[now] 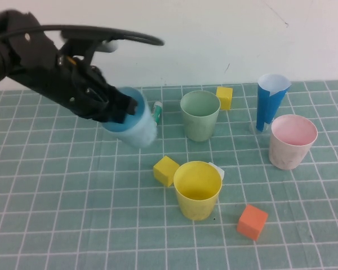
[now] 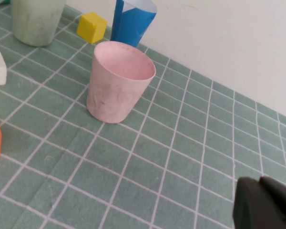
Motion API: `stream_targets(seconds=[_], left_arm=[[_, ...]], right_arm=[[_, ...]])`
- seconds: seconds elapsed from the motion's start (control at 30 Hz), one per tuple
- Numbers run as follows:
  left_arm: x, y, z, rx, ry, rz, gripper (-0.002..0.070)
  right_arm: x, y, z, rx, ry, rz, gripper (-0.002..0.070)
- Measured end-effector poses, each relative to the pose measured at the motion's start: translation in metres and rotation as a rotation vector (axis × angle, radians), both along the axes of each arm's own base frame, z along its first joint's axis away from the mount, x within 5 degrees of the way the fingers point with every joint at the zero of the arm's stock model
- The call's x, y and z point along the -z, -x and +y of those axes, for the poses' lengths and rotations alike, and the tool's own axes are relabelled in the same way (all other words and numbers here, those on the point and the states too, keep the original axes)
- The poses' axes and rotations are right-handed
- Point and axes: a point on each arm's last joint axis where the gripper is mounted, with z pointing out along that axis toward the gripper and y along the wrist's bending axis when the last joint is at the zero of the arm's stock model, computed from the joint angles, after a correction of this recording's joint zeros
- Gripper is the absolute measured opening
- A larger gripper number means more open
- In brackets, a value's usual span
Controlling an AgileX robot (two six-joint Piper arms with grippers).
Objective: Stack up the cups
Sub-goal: Place the blue cup on the yellow cup
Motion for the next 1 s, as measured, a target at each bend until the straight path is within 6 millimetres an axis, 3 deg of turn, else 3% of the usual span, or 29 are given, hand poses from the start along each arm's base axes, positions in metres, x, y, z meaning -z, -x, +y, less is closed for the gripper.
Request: stream_targets(seconds=[0.17, 0.3, 0.4, 0.7, 0.9, 1.0], left_arm=[[-0.016, 0.036, -0.039, 0.209, -0.007, 0.017, 0.0030], [-0.015, 0.054, -0.071, 0.323, -0.049, -0.005, 0.0030], [-0.008, 0.057, -0.085, 0.365, -0.078, -0.013, 0.0029], [0.023, 0.039, -0.094, 0.326, -0.179, -0.003, 0.0041], [0.020, 0.036, -0.096, 0.317, -0.163, -0.050, 0.0206], [0.008, 0.036, -0.093, 0.293, -0.149, -0.122, 0.0222]], right_arm=[[0.000, 0.000, 0.000, 0.001, 0.000, -0.002, -0.0003], [0.000, 0.000, 0.000, 0.001, 0.000, -0.002, -0.0003], [0.000, 0.000, 0.000, 0.001, 0.000, -0.002, -0.0003], [0.000, 0.000, 0.000, 0.002, 0.000, -0.004, -0.0003], [0.001, 0.001, 0.002, -0.018, -0.002, 0.036, -0.0003], [-0.008, 0.002, 0.005, -0.061, 0.005, 0.110, -0.0003]])
